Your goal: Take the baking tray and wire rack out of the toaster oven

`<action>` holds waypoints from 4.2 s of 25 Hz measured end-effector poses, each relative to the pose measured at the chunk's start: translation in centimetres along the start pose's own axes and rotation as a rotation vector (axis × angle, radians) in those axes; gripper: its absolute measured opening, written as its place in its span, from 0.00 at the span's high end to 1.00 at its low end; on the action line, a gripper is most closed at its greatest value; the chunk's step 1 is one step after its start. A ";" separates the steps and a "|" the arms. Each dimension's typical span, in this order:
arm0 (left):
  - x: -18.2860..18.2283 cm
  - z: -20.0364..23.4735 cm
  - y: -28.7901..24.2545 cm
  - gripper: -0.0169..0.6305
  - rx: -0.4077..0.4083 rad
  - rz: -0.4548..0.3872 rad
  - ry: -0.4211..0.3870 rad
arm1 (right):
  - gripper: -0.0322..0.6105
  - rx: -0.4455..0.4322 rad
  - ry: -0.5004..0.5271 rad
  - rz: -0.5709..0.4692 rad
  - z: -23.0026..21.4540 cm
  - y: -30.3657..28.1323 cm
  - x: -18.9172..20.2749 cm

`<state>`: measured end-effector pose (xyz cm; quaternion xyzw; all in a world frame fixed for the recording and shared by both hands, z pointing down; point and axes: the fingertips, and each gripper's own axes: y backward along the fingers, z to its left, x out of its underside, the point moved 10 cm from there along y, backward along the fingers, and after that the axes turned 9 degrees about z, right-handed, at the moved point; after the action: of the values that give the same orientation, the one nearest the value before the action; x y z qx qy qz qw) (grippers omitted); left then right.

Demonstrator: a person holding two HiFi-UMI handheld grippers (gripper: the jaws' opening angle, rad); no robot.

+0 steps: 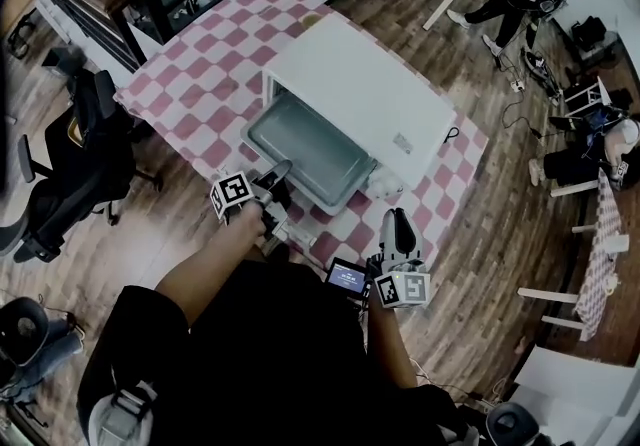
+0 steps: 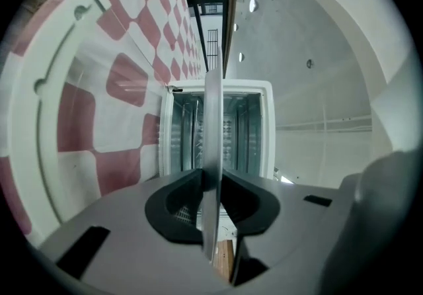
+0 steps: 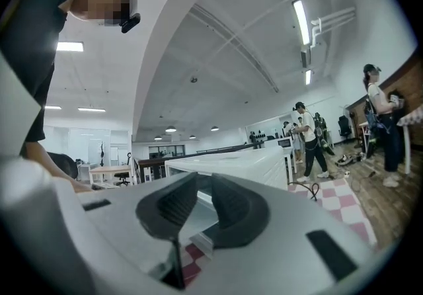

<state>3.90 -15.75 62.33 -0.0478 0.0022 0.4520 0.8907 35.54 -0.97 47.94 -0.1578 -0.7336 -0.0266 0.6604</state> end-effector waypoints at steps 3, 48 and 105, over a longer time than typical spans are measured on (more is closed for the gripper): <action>0.4 0.0 2.3 0.88 -0.004 -0.004 -0.002 | 0.84 -0.035 0.008 -0.006 0.8 -1.0 0.3; -22.1 -0.8 19.8 0.88 -0.145 -0.313 -0.104 | 0.84 -0.244 0.022 0.025 8.9 -10.3 0.2; -42.6 2.6 -6.4 0.63 -0.335 -0.019 0.025 | 0.84 0.278 -0.098 0.077 15.8 -18.9 -3.1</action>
<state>-16.23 -53.53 67.44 -0.2014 -0.0627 0.4372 0.8743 15.61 -15.61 46.13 -0.0938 -0.7550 0.1082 0.6399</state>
